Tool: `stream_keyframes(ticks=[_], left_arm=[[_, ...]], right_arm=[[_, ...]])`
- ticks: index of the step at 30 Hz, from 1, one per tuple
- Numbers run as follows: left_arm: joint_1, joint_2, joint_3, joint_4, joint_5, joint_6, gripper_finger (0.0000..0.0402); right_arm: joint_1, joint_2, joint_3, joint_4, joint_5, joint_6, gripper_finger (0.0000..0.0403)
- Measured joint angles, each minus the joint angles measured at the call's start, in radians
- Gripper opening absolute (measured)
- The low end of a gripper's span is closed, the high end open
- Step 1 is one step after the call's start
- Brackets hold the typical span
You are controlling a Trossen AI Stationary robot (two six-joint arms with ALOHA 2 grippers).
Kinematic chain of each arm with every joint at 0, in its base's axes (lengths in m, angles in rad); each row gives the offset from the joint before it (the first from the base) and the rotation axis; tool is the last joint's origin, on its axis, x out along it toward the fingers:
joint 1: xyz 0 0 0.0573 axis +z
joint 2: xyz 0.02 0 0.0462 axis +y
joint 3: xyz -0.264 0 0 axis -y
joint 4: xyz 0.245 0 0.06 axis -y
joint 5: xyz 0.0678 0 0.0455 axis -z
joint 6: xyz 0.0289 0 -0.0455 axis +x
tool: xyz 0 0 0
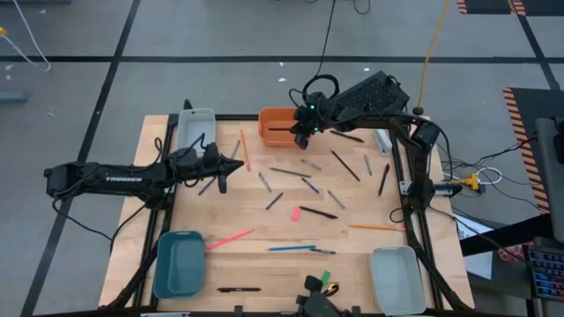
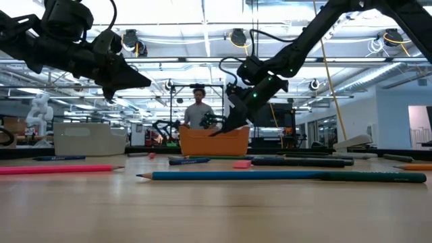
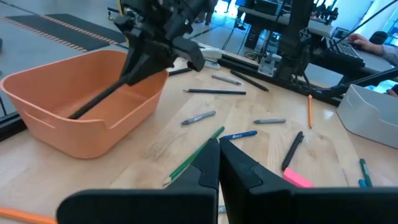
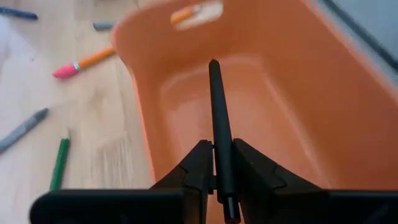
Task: Sort crayons/erasers/pens/pencils in bins
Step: Put the black pen into the orange bin, then put the dark blue pencil into the bottom gray bin
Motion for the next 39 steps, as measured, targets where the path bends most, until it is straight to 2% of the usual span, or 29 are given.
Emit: stream_keyframes(ticks=[12,21,24,29,34,39], left_arm=[[-0.001,0.0,0.0,-0.001,0.007,-0.005,0.0003],[-0.001,0.0,0.0,-0.002,0.013,0.014,0.0004],[-0.001,0.0,0.0,-0.006,0.013,0.014,0.0004],[-0.001,0.0,0.0,-0.01,0.053,-0.021,0.0025],[-0.001,0.0,0.0,-0.019,0.077,-0.025,0.0035],[-0.002,0.003,0.0,-0.021,0.076,-0.027,0.0012]], right_arm=[[-0.002,0.013,0.001,0.002,0.027,0.017,0.0055],[-0.002,0.013,0.001,-0.031,0.035,0.039,0.0115],[0.0,0.01,0.001,-0.031,0.075,0.053,0.0138],[0.0,-0.033,0.001,-0.027,0.087,0.043,0.016],[0.007,-0.146,0.001,-0.039,0.089,-0.023,0.0139],[0.031,-0.3,-0.055,-0.061,0.104,-0.086,0.0078]])
